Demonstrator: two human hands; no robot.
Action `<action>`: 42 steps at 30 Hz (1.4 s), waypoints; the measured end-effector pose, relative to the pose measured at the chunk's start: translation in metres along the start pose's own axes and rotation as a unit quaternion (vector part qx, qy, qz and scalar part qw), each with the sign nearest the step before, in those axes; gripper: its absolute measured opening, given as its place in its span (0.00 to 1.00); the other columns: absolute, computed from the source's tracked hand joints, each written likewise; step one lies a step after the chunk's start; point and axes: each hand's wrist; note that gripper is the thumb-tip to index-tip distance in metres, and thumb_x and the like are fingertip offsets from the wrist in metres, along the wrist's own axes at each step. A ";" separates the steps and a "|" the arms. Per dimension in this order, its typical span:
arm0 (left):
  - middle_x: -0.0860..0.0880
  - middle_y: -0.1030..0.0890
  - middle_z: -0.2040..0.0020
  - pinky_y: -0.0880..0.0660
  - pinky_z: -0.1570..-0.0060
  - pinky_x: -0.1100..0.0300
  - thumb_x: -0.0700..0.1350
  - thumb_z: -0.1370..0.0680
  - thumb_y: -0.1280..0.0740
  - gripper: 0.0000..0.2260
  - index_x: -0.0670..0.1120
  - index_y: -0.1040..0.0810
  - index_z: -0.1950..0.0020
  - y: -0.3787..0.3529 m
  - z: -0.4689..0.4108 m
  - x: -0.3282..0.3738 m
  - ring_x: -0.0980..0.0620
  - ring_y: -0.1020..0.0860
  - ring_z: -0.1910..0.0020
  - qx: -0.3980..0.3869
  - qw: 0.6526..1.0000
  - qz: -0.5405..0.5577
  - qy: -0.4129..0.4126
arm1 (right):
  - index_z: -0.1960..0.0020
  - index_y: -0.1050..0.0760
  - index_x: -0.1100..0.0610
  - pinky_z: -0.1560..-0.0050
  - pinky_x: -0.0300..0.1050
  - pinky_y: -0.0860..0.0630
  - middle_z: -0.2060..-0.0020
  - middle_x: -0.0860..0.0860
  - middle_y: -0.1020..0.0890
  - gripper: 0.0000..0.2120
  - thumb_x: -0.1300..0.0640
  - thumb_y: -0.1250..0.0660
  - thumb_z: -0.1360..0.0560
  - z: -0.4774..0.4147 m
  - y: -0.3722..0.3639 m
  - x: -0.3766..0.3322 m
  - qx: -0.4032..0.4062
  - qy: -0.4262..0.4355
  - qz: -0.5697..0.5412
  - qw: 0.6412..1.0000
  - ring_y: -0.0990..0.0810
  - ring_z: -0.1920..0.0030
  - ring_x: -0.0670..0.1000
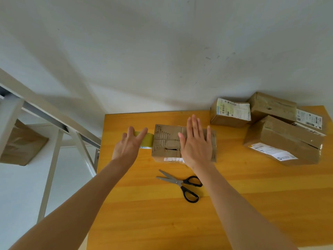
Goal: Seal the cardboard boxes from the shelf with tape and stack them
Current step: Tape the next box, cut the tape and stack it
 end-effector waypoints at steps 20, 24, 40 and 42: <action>0.44 0.28 0.45 0.25 0.63 0.49 0.33 0.24 0.38 0.27 0.50 0.35 0.27 -0.014 0.010 0.005 0.43 0.26 0.53 0.039 0.987 0.157 -0.013 | 0.21 0.66 0.51 0.23 0.54 0.64 0.23 0.46 0.65 0.27 0.46 0.63 0.17 -0.005 -0.009 -0.056 0.000 0.138 -0.032 0.990 0.66 0.23 0.49; 0.45 0.27 0.49 0.32 0.72 0.54 0.31 0.25 0.36 0.20 0.45 0.30 0.36 -0.016 0.006 -0.003 0.45 0.26 0.57 0.042 0.986 0.157 -0.041 | 0.21 0.64 0.51 0.23 0.54 0.62 0.22 0.47 0.63 0.27 0.47 0.62 0.17 -0.005 -0.010 -0.055 0.007 0.142 -0.034 0.989 0.64 0.22 0.49; 0.44 0.25 0.44 0.25 0.55 0.52 0.33 0.27 0.31 0.18 0.42 0.27 0.39 -0.027 -0.003 -0.025 0.43 0.25 0.46 -0.012 0.976 0.195 -0.101 | 0.21 0.50 0.57 0.22 0.51 0.57 0.21 0.51 0.48 0.26 0.49 0.55 0.16 -0.001 -0.003 -0.043 0.032 0.220 -0.076 0.972 0.51 0.21 0.50; 0.47 0.25 0.50 0.28 0.64 0.57 0.33 0.28 0.32 0.16 0.45 0.29 0.43 -0.022 -0.005 -0.027 0.43 0.24 0.52 -0.038 0.972 0.211 -0.093 | 0.24 0.38 0.62 0.23 0.50 0.49 0.24 0.55 0.37 0.24 0.52 0.52 0.16 0.012 0.001 -0.037 0.076 0.246 -0.091 0.962 0.40 0.24 0.53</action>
Point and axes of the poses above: each hand's wrist, its own z-axis away from the middle knuckle, its own y-axis out of the back of the hand, x = y × z
